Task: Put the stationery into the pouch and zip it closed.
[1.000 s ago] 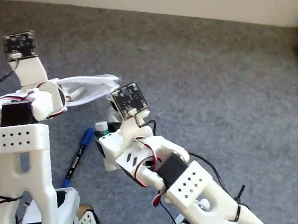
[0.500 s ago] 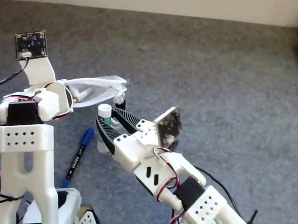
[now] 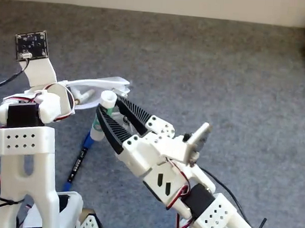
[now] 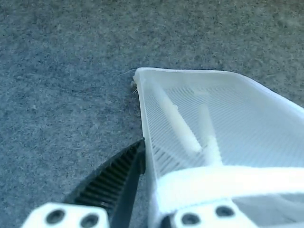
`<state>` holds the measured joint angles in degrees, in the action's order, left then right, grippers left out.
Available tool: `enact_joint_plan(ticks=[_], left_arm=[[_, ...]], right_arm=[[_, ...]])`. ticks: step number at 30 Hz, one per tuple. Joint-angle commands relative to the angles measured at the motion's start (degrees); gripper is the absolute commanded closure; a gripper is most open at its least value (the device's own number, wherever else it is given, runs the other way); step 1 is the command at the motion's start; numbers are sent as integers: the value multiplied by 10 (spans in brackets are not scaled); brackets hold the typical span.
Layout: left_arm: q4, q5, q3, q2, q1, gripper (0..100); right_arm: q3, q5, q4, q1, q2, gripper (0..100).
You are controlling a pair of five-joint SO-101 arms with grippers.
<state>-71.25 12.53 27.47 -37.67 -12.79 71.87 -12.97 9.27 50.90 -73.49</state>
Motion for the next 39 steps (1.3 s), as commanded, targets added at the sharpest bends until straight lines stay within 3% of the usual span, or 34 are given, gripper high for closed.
enact_joint_plan(ticks=[1,5,10,18,28,33,39], left_arm=[[-3,-7,-12,-23,9,986],[-2,-7,-12,-23,9,986],[-1,-7,-11,-23,8,987],[1,-7,-6,-23,8,989],[2,-7,0,-23,8,989],[2,-7,0,-23,8,989],[2,-7,0,-23,8,989]], right_arm=[[-14,28,63,-7,-13,995],[-15,113,109,-6,-3,995],[-16,164,218,-5,66,995],[-22,191,408,-7,272,995],[-61,309,620,-8,553,995],[-58,360,672,-7,617,995],[-56,367,670,-7,618,992]])
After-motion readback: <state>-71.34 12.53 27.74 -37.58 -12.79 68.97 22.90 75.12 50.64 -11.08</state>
